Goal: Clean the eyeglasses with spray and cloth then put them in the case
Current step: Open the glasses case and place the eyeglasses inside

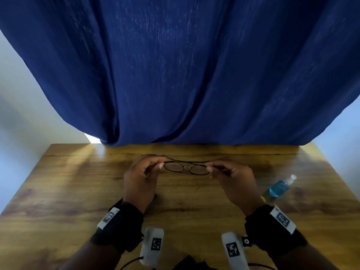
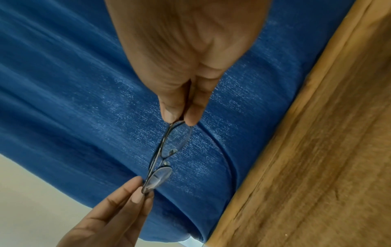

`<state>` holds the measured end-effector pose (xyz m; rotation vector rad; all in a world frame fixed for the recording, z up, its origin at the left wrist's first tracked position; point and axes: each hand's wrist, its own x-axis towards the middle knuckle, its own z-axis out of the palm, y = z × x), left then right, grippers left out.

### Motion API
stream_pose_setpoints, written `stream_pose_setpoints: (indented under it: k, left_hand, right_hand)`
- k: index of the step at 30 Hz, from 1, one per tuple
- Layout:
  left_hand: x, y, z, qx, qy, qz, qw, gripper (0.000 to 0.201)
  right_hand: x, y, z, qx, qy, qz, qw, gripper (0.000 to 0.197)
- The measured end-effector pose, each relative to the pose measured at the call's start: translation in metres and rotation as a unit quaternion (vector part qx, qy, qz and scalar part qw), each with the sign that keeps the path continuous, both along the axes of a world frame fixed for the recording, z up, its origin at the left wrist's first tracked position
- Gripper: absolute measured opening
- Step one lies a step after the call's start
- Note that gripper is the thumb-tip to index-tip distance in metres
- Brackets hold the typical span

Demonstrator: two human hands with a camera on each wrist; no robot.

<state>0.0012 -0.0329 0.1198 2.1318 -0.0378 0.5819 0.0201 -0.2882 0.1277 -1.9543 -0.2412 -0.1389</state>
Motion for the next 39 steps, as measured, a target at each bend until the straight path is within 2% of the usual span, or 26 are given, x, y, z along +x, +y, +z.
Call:
stream_pose_setpoints:
  k: [4,9,13,16,18,20,22,24,25,28,30,34,36,39]
  left_hand:
    - [-0.003,0.002,0.002,-0.006,-0.011,-0.002,1.0,0.017]
    - [-0.011,0.006,0.001,-0.005,-0.003,-0.006,1.0,0.019]
    - [-0.02,0.019,-0.004,-0.003,0.028,-0.01,1.0,0.016]
    - [-0.026,0.046,-0.019,-0.054,0.053,0.047,0.996,0.014]
    - [-0.034,0.075,-0.038,-0.069,0.076,0.116,0.988,0.017]
    - [-0.046,0.112,-0.061,-0.075,0.122,0.188,0.972,0.029]
    - [-0.061,0.143,-0.083,-0.074,0.219,0.235,0.944,0.054]
    - [-0.076,0.165,-0.103,-0.08,0.325,0.248,0.909,0.076]
    - [-0.082,0.17,-0.113,-0.082,0.369,0.236,0.895,0.081]
    - [-0.086,0.166,-0.133,-0.1,0.457,0.171,0.867,0.07]
    - [-0.079,0.156,-0.14,-0.087,0.466,0.15,0.868,0.056]
    - [-0.057,0.145,-0.147,-0.056,0.446,0.161,0.879,0.03]
    - [-0.047,0.142,-0.149,-0.083,0.42,0.177,0.886,0.026]
    - [-0.035,0.134,-0.137,-0.118,0.346,0.187,0.912,0.019]
  right_hand:
    - [0.0,-0.002,-0.003,0.014,0.034,0.005,0.999,0.013]
    - [-0.001,0.003,-0.013,0.1,0.184,-0.004,0.978,0.004]
    - [0.0,0.011,-0.023,0.111,0.203,-0.008,0.973,0.006]
    - [0.003,0.02,-0.032,0.097,0.204,-0.014,0.974,0.007]
    - [0.006,0.026,-0.04,0.086,0.211,-0.02,0.974,0.007]
    - [0.007,0.035,-0.048,0.084,0.228,-0.019,0.97,0.008]
    - [0.007,0.042,-0.052,0.093,0.247,-0.021,0.964,0.009]
    - [0.008,0.054,-0.057,0.107,0.269,-0.014,0.957,0.01]
    - [0.008,0.06,-0.059,0.117,0.281,-0.008,0.953,0.011]
    - [0.009,0.074,-0.061,0.125,0.307,0.002,0.943,0.013]
    - [0.011,0.081,-0.061,0.123,0.315,0.004,0.941,0.014]
    - [0.011,0.082,-0.056,0.119,0.307,0.009,0.944,0.013]
    - [0.01,0.075,-0.052,0.114,0.301,0.011,0.947,0.013]
    - [0.008,0.058,-0.047,0.117,0.302,0.013,0.946,0.014]
